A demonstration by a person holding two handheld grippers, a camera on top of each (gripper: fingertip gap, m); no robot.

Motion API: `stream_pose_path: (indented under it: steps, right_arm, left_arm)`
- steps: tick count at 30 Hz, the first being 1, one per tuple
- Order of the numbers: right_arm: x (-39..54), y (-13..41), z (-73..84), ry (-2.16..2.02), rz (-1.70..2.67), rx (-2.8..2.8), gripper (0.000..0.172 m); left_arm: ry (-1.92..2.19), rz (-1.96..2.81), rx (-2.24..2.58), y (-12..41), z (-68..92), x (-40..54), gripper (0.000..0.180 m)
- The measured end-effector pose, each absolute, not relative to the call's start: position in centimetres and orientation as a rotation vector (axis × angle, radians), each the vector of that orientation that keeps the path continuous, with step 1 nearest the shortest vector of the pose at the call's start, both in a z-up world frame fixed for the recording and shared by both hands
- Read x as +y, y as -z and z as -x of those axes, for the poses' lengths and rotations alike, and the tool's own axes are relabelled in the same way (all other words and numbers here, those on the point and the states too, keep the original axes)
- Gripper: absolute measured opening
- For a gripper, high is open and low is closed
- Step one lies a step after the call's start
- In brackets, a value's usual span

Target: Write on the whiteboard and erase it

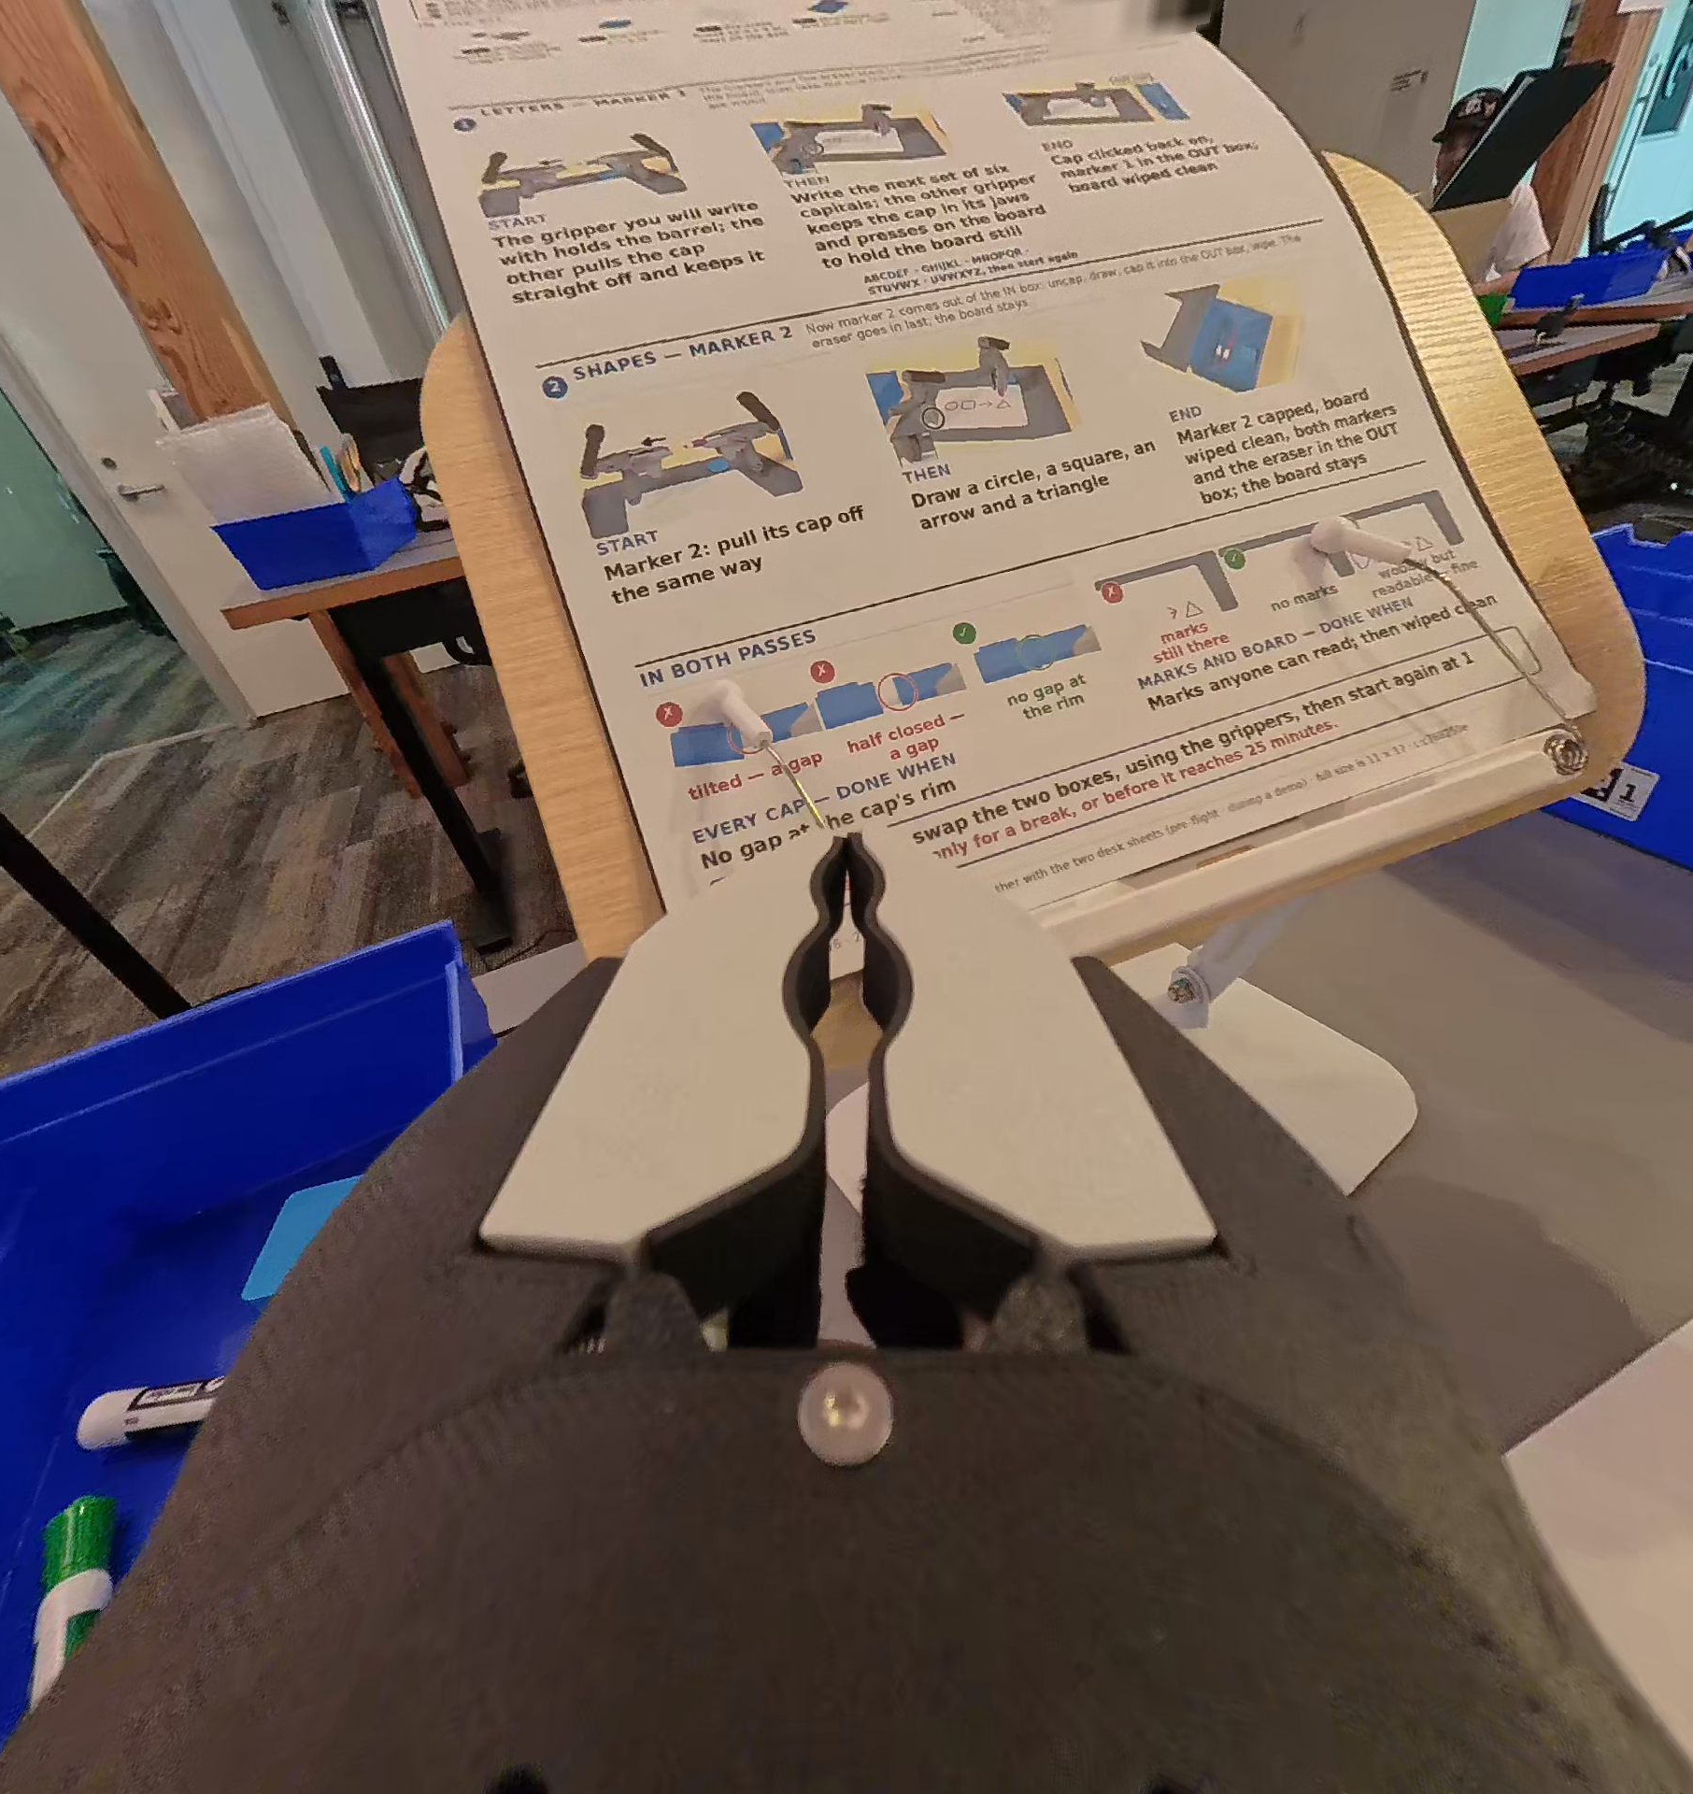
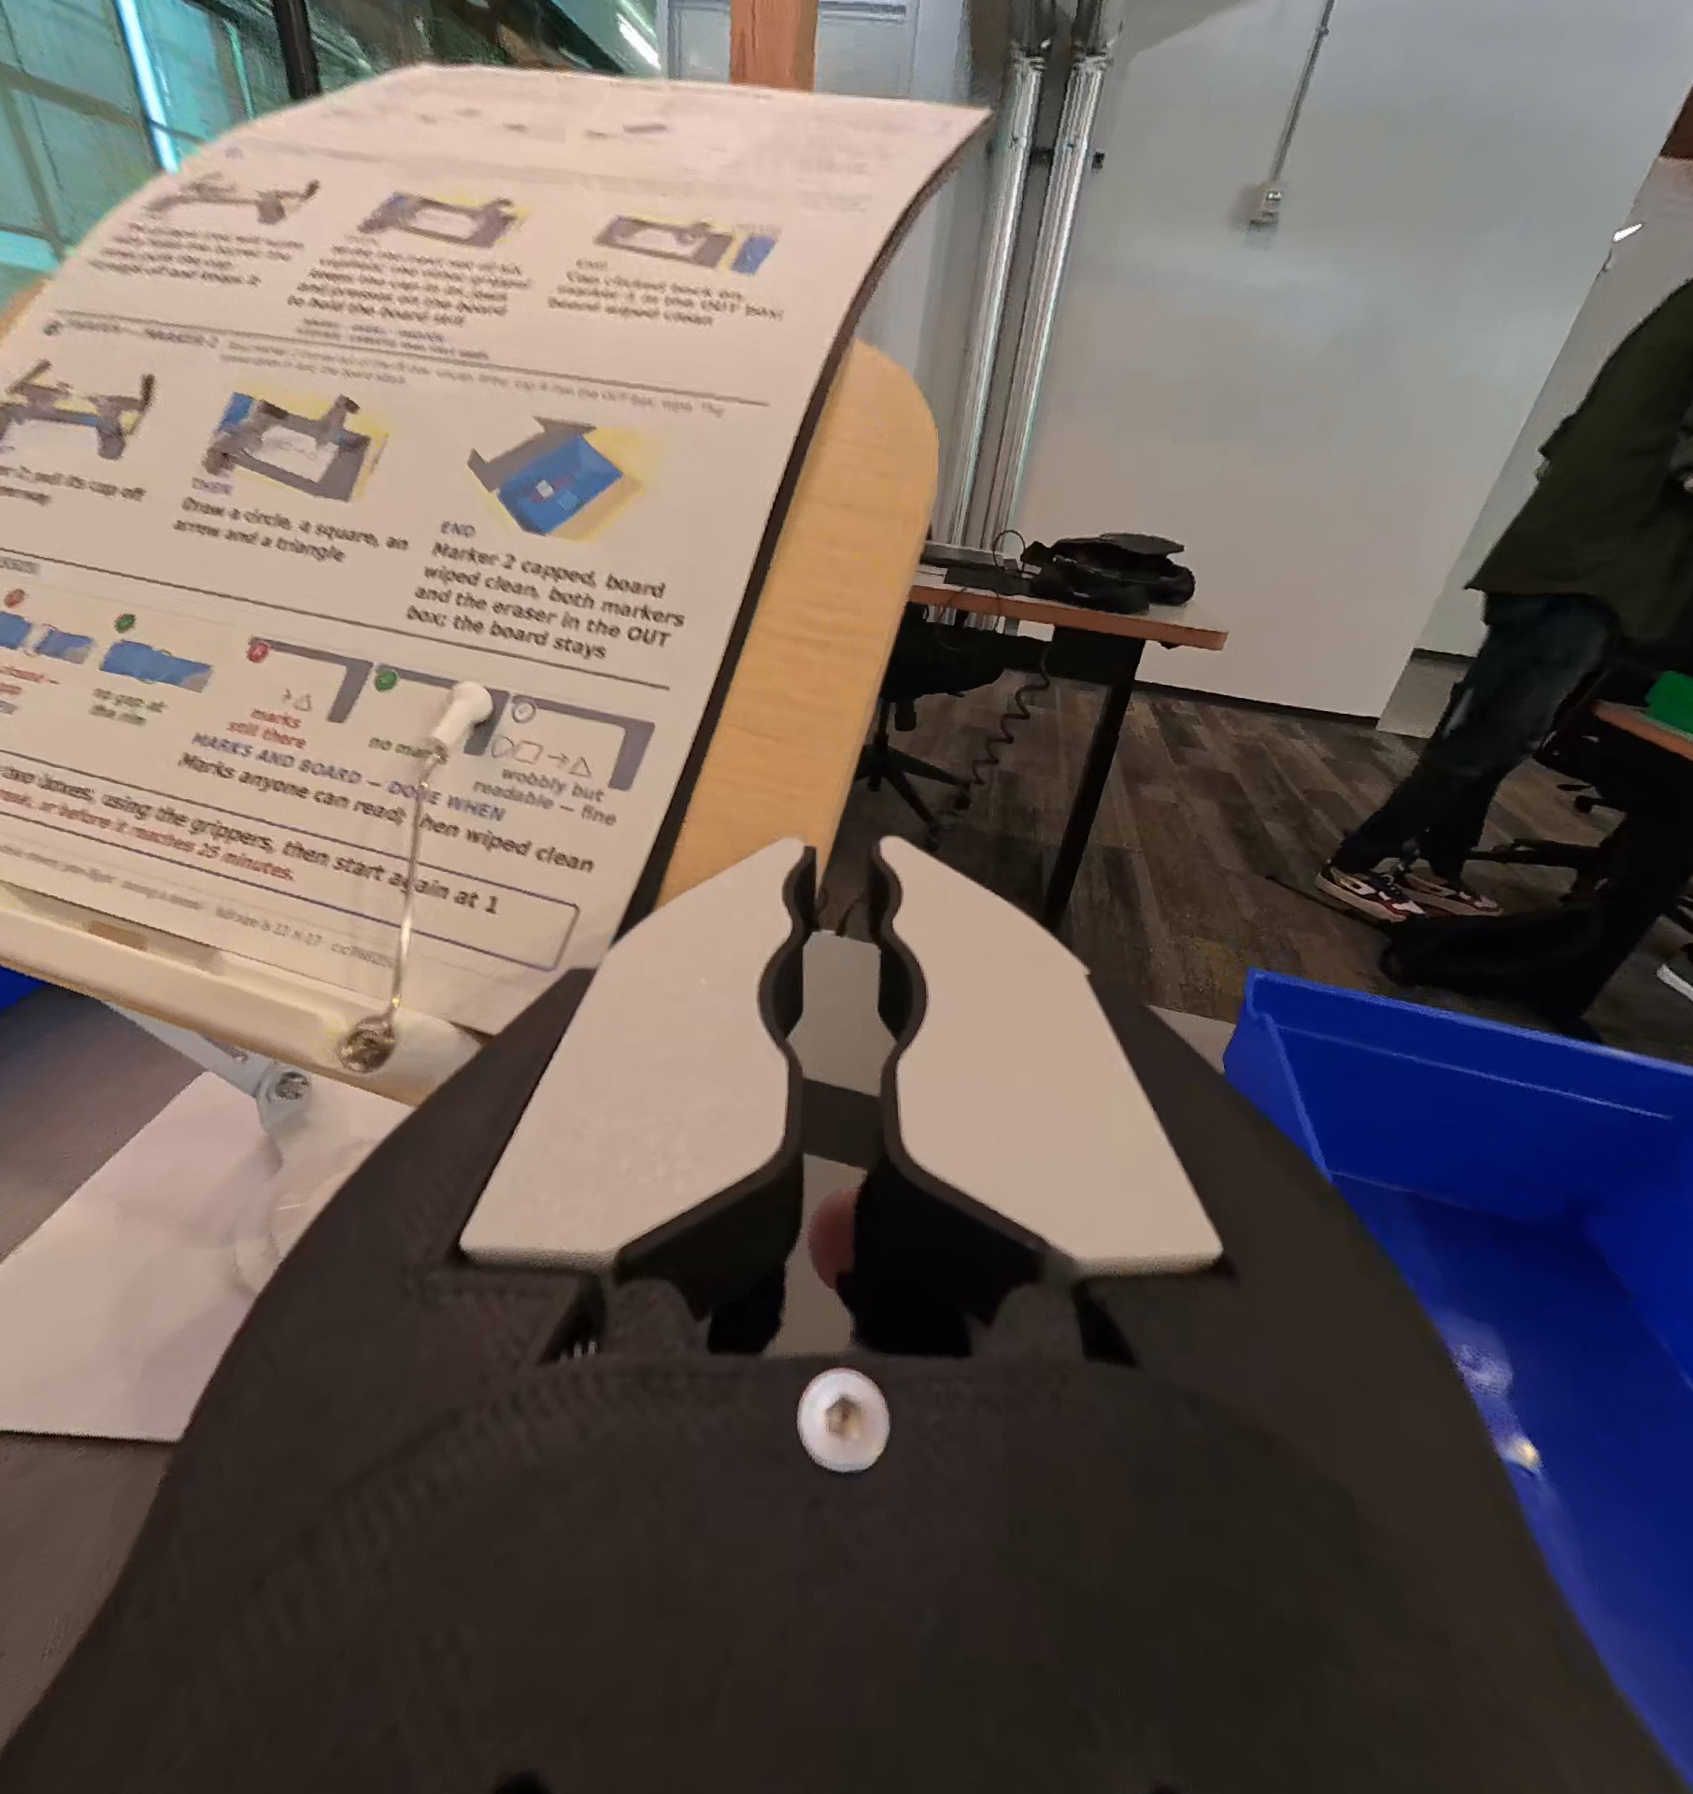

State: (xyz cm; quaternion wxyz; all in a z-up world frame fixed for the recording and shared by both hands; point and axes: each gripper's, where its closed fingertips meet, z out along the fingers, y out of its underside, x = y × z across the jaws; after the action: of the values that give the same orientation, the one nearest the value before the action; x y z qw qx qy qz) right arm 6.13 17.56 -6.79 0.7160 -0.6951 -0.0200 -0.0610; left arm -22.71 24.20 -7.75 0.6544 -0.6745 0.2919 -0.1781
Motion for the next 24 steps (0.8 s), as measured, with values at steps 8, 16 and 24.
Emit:
stream_pose_path:
  steps: [8, 16, 24]
  right_arm:
    - [17.7, 6.1, -5.7, 0.121, 1.529, -0.099, 0.017]
    - [18.1, 7.2, -6.7, 0.129, 1.548, -0.133, 0.025]
    - [18.7, 8.8, -7.3, 0.098, 1.586, -0.16, 0.025]
  left_arm:
    - [0.387, 1.534, 0.642, 7.1, 24.5, 24.4, 0.001]
    - [0.324, 1.539, 0.5, 1.9, 33.3, 26.3, 0.017]
    - [0.165, 1.691, 0.557, 4.0, 37.3, 32.1, 0.038]
